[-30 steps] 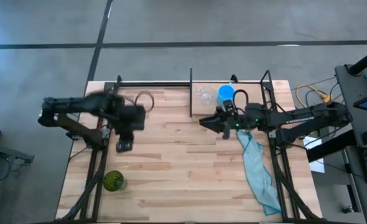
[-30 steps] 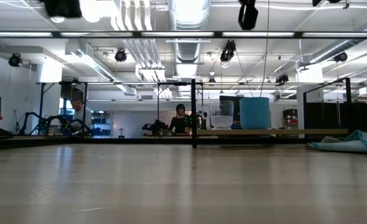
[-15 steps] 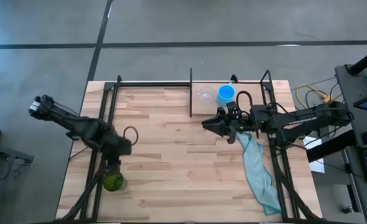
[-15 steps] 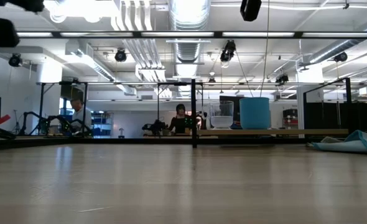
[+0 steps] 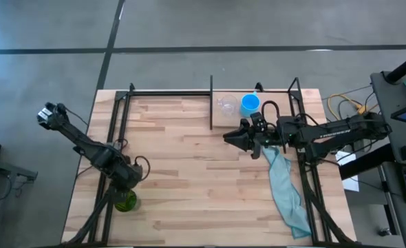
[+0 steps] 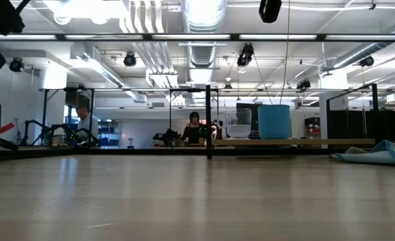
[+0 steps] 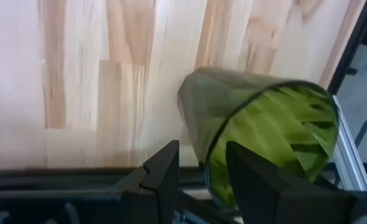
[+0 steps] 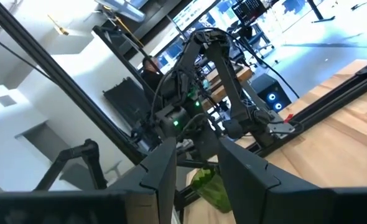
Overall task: Stack small to large cups/mugs on shelf
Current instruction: Prepare the green cup on the table
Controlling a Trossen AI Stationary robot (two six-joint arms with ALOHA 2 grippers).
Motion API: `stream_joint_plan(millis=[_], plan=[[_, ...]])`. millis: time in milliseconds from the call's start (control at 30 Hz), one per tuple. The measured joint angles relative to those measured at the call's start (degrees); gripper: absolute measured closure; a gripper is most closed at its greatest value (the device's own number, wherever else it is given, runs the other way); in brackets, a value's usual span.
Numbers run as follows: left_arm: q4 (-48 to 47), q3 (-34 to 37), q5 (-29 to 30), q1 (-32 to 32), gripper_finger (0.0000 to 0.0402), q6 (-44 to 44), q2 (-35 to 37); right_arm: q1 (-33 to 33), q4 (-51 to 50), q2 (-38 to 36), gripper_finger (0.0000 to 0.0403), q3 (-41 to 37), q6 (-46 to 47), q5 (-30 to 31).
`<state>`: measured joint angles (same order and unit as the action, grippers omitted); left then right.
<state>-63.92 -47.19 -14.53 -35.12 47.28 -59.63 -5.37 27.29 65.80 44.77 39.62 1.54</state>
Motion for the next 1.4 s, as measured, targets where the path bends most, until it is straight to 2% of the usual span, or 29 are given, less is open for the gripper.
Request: stream_joint_plan(millis=[167, 300, 400, 467, 533, 667, 733, 1033, 1200, 1400], plan=[[6.07, 3.63, 0.12, -0.02, 0.0296, -0.14, -0.87, 0.0, 0.04, 0.0, 0.0289, 0.0, 0.43, 0.0], [8.72, 4.51, 1.59, 0.14, 0.0354, -1.11, -1.61, 0.0, 0.09, 0.0, 0.0291, 0.0, 0.43, 0.0], [9.56, 3.24, 1.68, 1.17, 0.0393, -2.86, -2.39, 0.0, 0.07, 0.0, 0.0295, 0.0, 0.39, 0.0], [9.72, 1.46, 2.34, 2.58, 0.0393, -3.01, -3.34, 0.0, 0.04, 0.0, 0.0298, 0.0, -1.36, 0.0], [9.41, -0.54, 3.76, 4.42, 0.0396, -3.96, -4.67, -0.03, -0.04, 0.0, 0.0298, 0.0, -7.29, -0.54], [9.53, -5.78, 6.6, 10.2, 0.0399, -8.91, -8.42, -0.58, 0.1, -0.02, 0.0296, 0.0, -19.26, -3.52], [9.52, -9.03, 8.8, 14.19, 0.0399, -10.52, -11.5, -1.04, 0.72, -0.02, 0.0296, 0.0, -22.41, -3.73], [9.81, -27.92, 9.34, 31.25, 0.04, -23.29, -31.09, -1.42, 0.94, -0.21, 0.0298, 0.0, -19.86, -3.67], [11.83, -39.92, 10.22, 36.39, 0.04, -33.98, -40.83, -1.42, 0.76, -2.37, 0.0298, 0.0, -20.36, -3.09], [11.89, -49.49, 10.71, 40.46, 0.04, -38.92, -51.13, -1.38, 0.35, -7.97, 0.0298, 0.0, -23.15, -2.96]])
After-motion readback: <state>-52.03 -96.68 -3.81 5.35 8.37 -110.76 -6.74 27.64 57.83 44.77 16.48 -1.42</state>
